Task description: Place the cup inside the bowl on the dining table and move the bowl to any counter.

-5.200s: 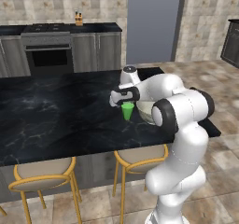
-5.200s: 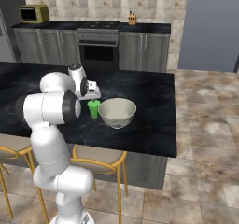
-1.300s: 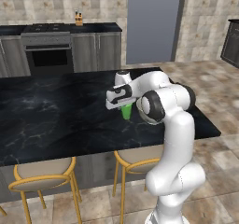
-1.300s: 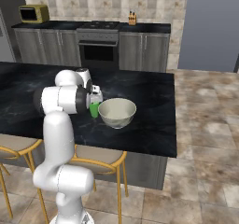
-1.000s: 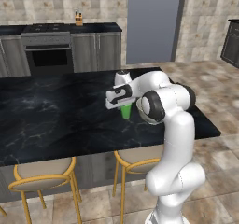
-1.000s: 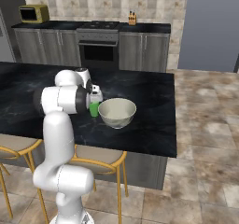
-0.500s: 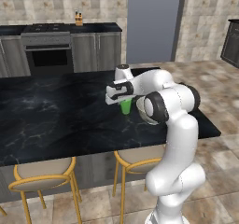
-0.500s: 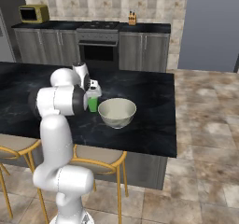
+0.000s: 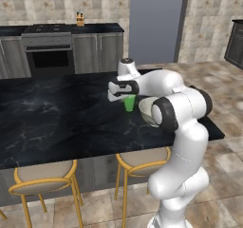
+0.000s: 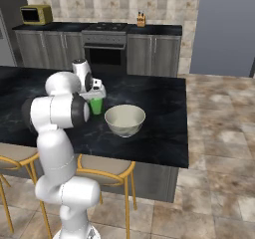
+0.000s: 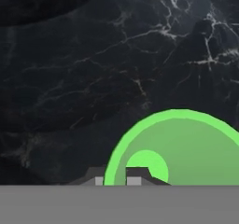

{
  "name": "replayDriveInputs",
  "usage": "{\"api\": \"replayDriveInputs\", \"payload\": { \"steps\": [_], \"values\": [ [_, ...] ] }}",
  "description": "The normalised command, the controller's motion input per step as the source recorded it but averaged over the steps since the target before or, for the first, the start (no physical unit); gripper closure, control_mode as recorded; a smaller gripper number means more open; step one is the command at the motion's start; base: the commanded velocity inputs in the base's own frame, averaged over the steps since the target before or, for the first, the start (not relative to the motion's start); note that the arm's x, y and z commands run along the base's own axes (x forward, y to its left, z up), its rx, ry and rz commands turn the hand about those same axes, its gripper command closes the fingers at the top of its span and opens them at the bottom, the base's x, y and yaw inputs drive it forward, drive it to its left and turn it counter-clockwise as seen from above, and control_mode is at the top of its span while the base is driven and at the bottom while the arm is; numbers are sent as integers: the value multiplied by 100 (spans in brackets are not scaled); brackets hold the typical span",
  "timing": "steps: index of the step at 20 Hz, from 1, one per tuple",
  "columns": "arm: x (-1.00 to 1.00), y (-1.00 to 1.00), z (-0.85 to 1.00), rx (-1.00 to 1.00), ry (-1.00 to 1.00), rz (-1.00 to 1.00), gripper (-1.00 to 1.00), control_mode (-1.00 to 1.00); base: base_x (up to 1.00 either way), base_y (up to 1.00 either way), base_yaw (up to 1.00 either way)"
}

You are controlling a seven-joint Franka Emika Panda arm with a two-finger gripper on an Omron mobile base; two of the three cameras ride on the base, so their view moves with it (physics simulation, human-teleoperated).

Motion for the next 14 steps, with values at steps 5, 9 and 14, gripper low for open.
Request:
{"api": "replayDriveInputs", "payload": {
  "steps": [5,9,14],
  "values": [
    [-22,-2,41,0,-2,0,100,-100,0,0,0],
    [-16,-21,18,0,-1,0,100,-100,0,0,0],
    [-9,-56,0,0,0,0,100,-100,0,0,0]
  ]
}}
